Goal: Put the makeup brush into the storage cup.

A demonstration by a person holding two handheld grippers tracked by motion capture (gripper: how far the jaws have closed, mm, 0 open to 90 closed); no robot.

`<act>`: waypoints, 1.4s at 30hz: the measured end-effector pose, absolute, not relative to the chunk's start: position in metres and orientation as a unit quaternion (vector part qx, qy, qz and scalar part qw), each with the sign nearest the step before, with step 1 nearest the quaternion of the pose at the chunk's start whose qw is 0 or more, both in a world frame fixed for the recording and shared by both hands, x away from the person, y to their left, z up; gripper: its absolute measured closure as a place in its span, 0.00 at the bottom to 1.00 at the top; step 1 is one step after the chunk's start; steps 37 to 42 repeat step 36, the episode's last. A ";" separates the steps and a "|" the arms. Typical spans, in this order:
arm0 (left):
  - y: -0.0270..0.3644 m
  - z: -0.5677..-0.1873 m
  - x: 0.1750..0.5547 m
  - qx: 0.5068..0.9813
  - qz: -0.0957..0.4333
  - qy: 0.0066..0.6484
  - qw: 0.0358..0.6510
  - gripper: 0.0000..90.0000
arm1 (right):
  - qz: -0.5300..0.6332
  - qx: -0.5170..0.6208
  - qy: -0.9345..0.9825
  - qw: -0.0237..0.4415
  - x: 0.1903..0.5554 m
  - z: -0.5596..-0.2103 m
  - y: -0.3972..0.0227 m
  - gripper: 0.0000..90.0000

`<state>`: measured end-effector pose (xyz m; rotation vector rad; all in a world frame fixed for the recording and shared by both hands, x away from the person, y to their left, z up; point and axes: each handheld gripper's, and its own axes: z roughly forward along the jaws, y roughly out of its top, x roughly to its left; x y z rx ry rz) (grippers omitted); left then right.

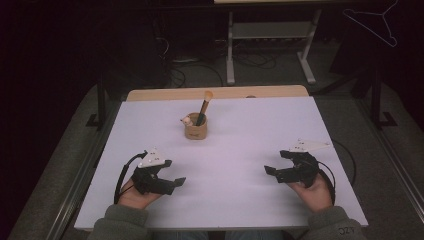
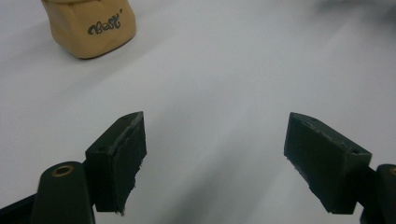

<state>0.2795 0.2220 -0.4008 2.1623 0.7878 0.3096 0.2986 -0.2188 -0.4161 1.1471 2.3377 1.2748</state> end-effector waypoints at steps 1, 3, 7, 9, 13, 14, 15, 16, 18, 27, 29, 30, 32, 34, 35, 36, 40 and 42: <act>0.222 -0.401 0.280 0.854 0.122 0.311 0.399 0.23 | 0.436 0.393 0.800 0.120 0.298 -0.416 -0.220 0.16; 0.222 -0.402 0.280 0.854 0.123 0.312 0.398 0.22 | 0.437 0.393 0.799 0.125 0.297 -0.418 -0.222 0.16; 0.222 -0.402 0.280 0.855 0.124 0.313 0.395 0.22 | 0.437 0.395 0.798 0.124 0.295 -0.418 -0.224 0.16; 0.223 -0.403 0.280 0.855 0.123 0.315 0.393 0.22 | 0.438 0.398 0.797 0.123 0.291 -0.418 -0.226 0.16; 0.223 -0.404 0.280 0.855 0.123 0.316 0.393 0.22 | 0.440 0.394 0.797 0.127 0.289 -0.418 -0.229 0.16; 0.223 -0.405 0.279 0.851 0.121 0.322 0.396 0.22 | 0.440 0.396 0.796 0.126 0.288 -0.418 -0.229 0.16; 0.224 -0.405 0.280 0.855 0.123 0.317 0.391 0.22 | 0.440 0.397 0.795 0.126 0.287 -0.417 -0.230 0.16; 0.224 -0.405 0.280 0.856 0.124 0.316 0.391 0.22 | 0.441 0.396 0.795 0.128 0.286 -0.418 -0.231 0.16; 0.225 -0.405 0.280 0.856 0.123 0.317 0.390 0.22 | 0.442 0.397 0.794 0.128 0.285 -0.418 -0.232 0.15; 0.227 -0.408 0.281 0.857 0.126 0.321 0.382 0.22 | 0.443 0.400 0.792 0.125 0.281 -0.418 -0.237 0.16; 0.228 -0.408 0.281 0.858 0.125 0.321 0.381 0.22 | 0.445 0.399 0.792 0.126 0.281 -0.418 -0.238 0.16; 0.227 -0.408 0.281 0.858 0.126 0.320 0.382 0.22 | 0.446 0.398 0.792 0.125 0.281 -0.418 -0.238 0.16; 0.227 -0.408 0.281 0.857 0.126 0.321 0.382 0.22 | 0.445 0.398 0.793 0.124 0.281 -0.418 -0.237 0.16; 0.227 -0.408 0.281 0.857 0.127 0.320 0.384 0.22 | 0.442 0.395 0.796 0.123 0.281 -0.419 -0.236 0.16; 0.227 -0.408 0.281 0.856 0.127 0.321 0.385 0.22 | 0.443 0.394 0.796 0.122 0.281 -0.419 -0.235 0.16; 0.227 -0.408 0.281 0.856 0.127 0.320 0.385 0.22 | 0.443 0.390 0.798 0.124 0.281 -0.419 -0.234 0.16; 0.227 -0.408 0.281 0.856 0.127 0.320 0.385 0.22 | 0.443 0.390 0.798 0.124 0.281 -0.419 -0.234 0.16; 0.227 -0.408 0.281 0.856 0.127 0.320 0.385 0.22 | 0.443 0.390 0.798 0.124 0.281 -0.419 -0.234 0.16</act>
